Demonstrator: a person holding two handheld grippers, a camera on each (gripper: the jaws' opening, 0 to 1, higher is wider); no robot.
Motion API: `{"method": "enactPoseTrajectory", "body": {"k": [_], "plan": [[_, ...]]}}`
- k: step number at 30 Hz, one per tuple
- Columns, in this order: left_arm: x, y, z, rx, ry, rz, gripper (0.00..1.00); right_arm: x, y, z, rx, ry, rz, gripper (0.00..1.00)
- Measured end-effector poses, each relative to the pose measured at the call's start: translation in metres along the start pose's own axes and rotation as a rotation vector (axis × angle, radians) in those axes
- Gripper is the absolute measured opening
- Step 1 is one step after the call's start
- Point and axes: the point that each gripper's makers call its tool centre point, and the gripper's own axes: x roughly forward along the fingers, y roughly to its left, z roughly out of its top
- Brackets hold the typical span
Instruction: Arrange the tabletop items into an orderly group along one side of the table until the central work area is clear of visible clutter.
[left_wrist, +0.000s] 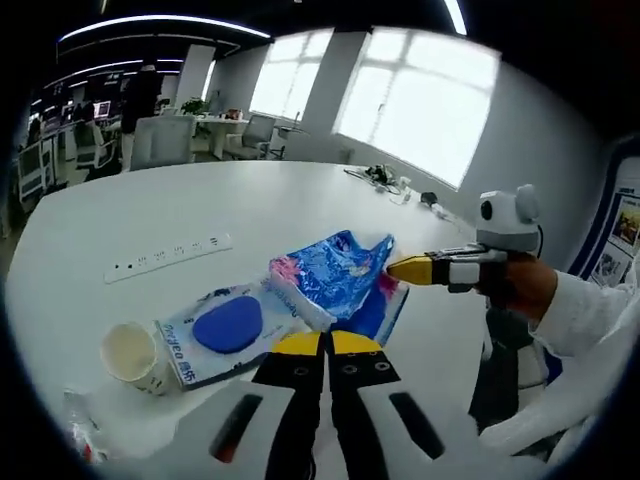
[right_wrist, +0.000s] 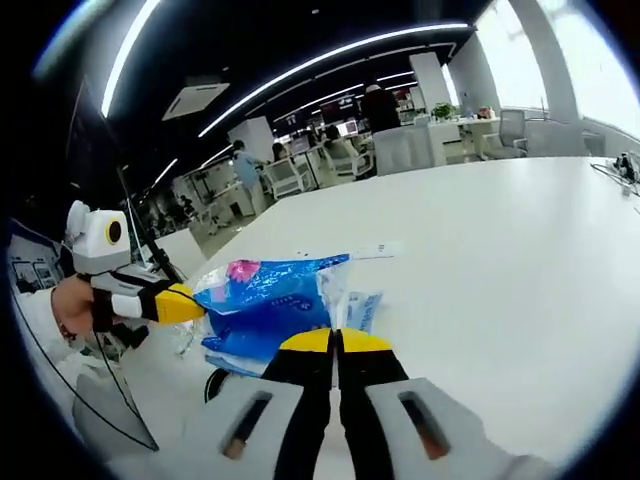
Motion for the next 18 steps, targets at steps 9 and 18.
{"method": "enactPoseTrajectory", "body": {"k": [9, 18], "plan": [[0.056, -0.011, 0.015, 0.024, 0.051, -0.047, 0.0, -0.004, -0.052, 0.009, 0.01, -0.015, -0.064, 0.0], [0.109, -0.002, 0.018, 0.005, 0.131, -0.062, 0.0, 0.012, -0.102, 0.006, 0.043, 0.017, -0.1, 0.0]]}}
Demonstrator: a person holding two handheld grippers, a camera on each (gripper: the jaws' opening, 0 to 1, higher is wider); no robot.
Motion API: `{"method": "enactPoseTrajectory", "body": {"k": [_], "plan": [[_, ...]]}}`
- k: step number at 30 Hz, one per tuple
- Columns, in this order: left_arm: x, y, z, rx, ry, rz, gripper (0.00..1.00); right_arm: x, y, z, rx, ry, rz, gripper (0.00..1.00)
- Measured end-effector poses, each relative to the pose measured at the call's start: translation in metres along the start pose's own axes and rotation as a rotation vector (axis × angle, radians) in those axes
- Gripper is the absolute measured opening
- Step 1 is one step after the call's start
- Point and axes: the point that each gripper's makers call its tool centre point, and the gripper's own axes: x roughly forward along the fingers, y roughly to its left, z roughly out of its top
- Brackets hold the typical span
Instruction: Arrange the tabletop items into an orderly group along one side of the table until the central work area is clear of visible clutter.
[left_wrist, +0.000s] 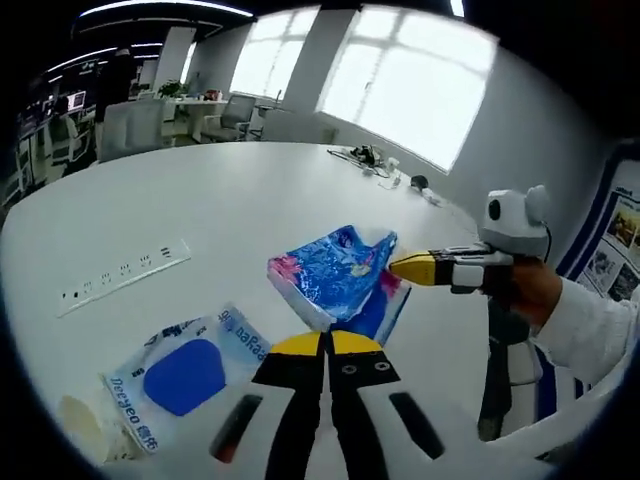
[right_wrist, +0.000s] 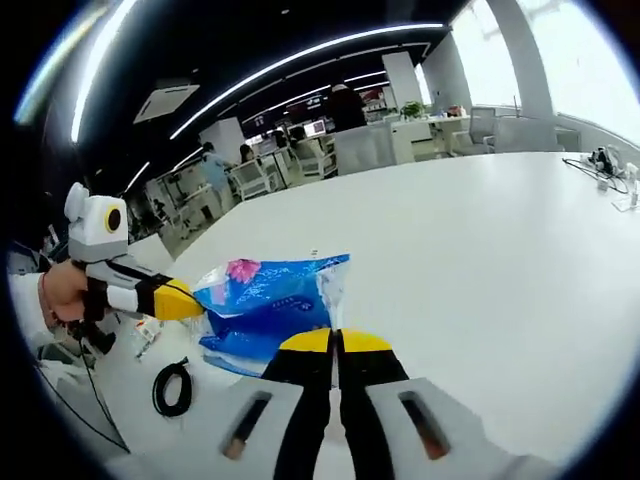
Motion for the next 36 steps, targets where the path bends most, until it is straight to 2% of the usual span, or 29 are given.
{"method": "enactPoseTrajectory", "body": {"k": [3, 9, 15, 24, 28, 36], "plan": [[0.013, 0.007, -0.001, -0.024, 0.018, 0.005, 0.0, 0.011, -0.01, -0.002, 0.03, 0.009, 0.0, 0.0], [0.037, 0.026, -0.008, -0.092, 0.074, 0.028, 0.0, 0.031, -0.024, -0.008, 0.027, 0.04, -0.008, 0.0], [0.051, 0.042, -0.017, -0.15, 0.115, 0.053, 0.0, 0.055, -0.035, -0.02, 0.039, 0.069, -0.009, 0.0], [0.07, 0.052, -0.03, -0.178, 0.167, 0.071, 0.0, 0.076, -0.058, -0.032, 0.066, 0.098, -0.027, 0.0], [0.074, 0.055, -0.033, -0.156, 0.184, 0.079, 0.0, 0.083, -0.065, -0.039, 0.08, 0.111, -0.032, 0.0], [0.079, 0.061, -0.039, -0.173, 0.214, 0.096, 0.0, 0.097, -0.073, -0.051, 0.097, 0.139, -0.031, 0.0]]}}
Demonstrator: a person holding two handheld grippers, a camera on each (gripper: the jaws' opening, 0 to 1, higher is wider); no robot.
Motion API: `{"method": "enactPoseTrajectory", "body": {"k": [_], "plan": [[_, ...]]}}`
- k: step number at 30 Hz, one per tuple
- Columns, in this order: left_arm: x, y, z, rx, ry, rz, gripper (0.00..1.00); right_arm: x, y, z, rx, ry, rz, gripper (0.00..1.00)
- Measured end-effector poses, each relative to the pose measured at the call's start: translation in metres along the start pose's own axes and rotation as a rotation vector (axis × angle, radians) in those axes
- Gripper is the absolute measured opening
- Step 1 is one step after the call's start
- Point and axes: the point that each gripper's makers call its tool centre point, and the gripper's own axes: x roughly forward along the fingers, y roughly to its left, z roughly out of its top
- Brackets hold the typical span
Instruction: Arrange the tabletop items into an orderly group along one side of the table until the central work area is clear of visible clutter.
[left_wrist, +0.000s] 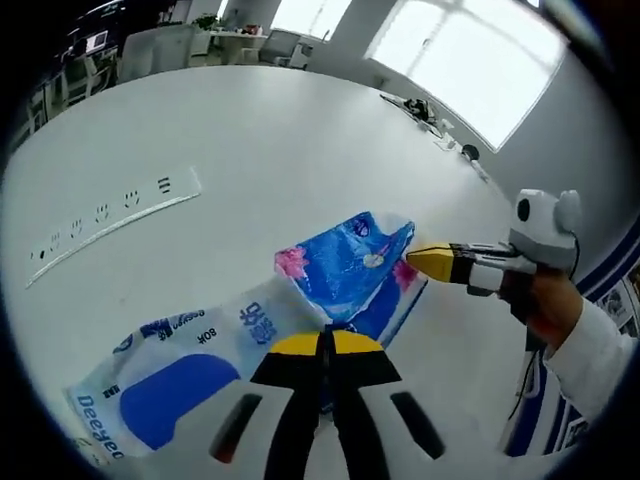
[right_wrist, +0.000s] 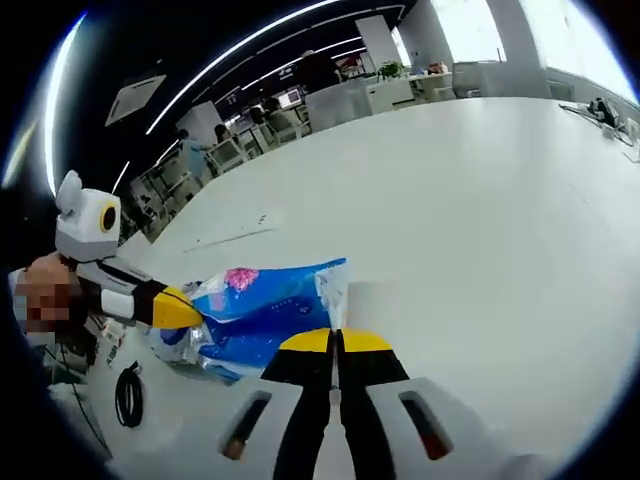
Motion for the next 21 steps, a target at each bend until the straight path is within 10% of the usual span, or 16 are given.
{"method": "enactPoseTrajectory", "body": {"k": [21], "plan": [[0.001, 0.0, 0.002, 0.0, 0.007, 0.0, 0.01, 0.001, -0.001, -0.012, 0.009, 0.03, -0.02, 0.0]]}}
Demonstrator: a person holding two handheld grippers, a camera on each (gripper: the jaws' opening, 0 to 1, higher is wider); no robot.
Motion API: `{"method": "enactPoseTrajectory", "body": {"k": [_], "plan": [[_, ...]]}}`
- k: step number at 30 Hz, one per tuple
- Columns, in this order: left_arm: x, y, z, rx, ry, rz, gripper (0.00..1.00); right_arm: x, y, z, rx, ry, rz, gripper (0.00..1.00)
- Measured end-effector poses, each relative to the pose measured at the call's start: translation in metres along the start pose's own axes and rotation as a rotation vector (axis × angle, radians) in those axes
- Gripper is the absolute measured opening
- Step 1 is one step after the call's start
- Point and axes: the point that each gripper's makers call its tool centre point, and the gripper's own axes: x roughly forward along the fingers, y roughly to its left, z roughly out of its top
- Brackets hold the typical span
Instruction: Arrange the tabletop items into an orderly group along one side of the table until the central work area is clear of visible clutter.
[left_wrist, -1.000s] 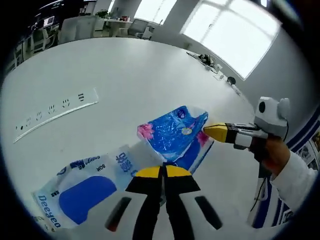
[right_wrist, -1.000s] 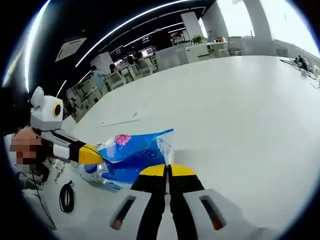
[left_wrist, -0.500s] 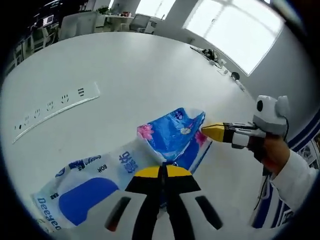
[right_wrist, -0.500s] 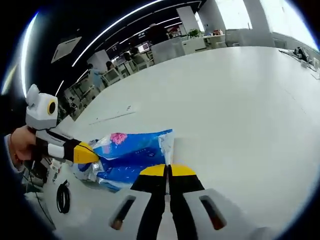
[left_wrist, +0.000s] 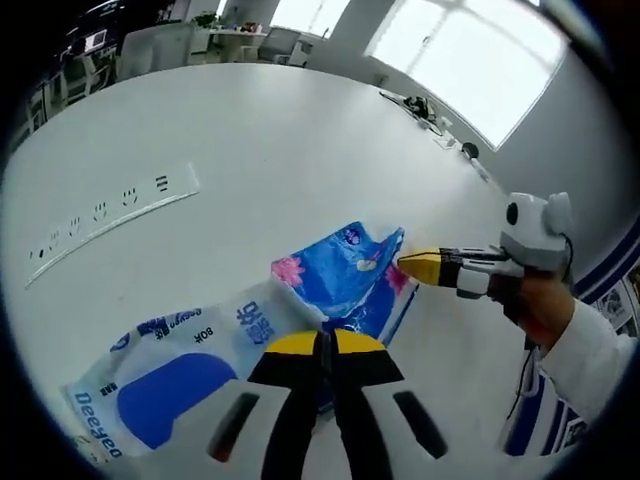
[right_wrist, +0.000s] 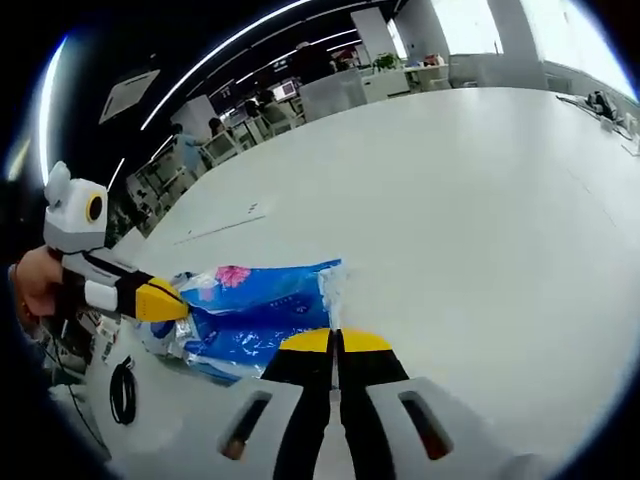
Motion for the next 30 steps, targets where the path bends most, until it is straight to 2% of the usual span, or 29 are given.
{"method": "enactPoseTrajectory", "body": {"k": [14, 23, 30], "plan": [[-0.004, 0.004, 0.001, 0.016, -0.003, 0.016, 0.0, 0.003, -0.004, -0.002, -0.004, 0.005, -0.013, 0.0], [-0.011, 0.004, 0.005, 0.014, -0.021, 0.016, 0.0, 0.003, 0.004, -0.004, 0.007, 0.005, -0.001, 0.0], [-0.015, 0.004, 0.005, 0.019, -0.032, 0.015, 0.04, 0.0, 0.005, -0.007, -0.01, 0.017, -0.011, 0.08]]}}
